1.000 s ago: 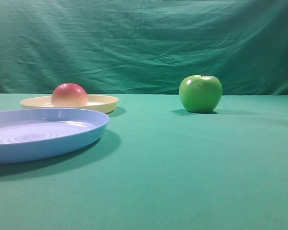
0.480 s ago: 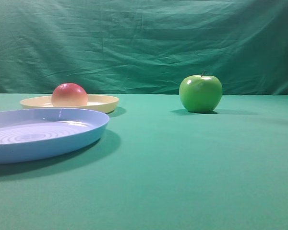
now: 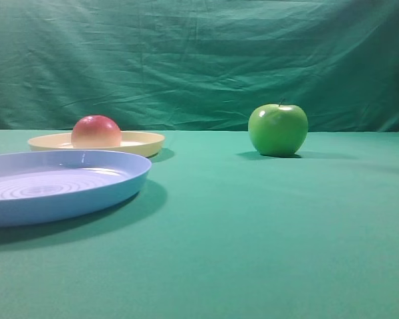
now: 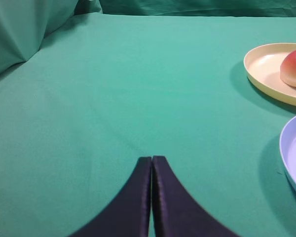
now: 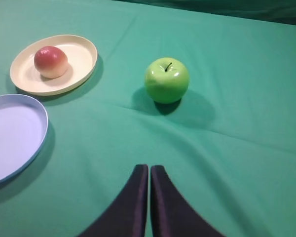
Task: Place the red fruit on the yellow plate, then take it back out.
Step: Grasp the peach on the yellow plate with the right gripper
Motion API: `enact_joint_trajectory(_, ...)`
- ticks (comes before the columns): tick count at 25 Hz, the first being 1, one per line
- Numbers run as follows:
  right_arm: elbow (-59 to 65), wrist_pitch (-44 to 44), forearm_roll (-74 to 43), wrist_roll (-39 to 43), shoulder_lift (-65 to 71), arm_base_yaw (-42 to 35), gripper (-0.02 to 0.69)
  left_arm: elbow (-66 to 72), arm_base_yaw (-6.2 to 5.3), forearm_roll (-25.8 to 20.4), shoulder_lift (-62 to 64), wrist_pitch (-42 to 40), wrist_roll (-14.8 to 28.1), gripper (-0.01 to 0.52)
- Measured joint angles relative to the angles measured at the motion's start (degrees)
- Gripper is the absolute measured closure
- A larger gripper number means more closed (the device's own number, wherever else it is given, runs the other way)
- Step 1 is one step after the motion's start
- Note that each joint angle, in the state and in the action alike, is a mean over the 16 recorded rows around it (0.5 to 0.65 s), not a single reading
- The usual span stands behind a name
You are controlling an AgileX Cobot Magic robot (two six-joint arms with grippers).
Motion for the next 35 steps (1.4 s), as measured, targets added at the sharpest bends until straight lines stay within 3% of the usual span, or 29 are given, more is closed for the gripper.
enact_joint_trajectory(13,-10.7,-9.1,1.6,-4.7,17.4,0.8,0.665,0.0,0.0,0.0,0.0,0.0,0.0,0.514)
enact_joint_trajectory(21,-27.0,-5.1,3.7,-12.1,36.5,4.4,0.665,0.0,0.0,0.0,0.0,0.0,0.0,0.514)
enact_joint_trajectory(35,-57.2,2.7,17.6,-28.3,67.7,10.0,0.665,0.0,0.0,0.0,0.0,0.0,0.0,0.514)
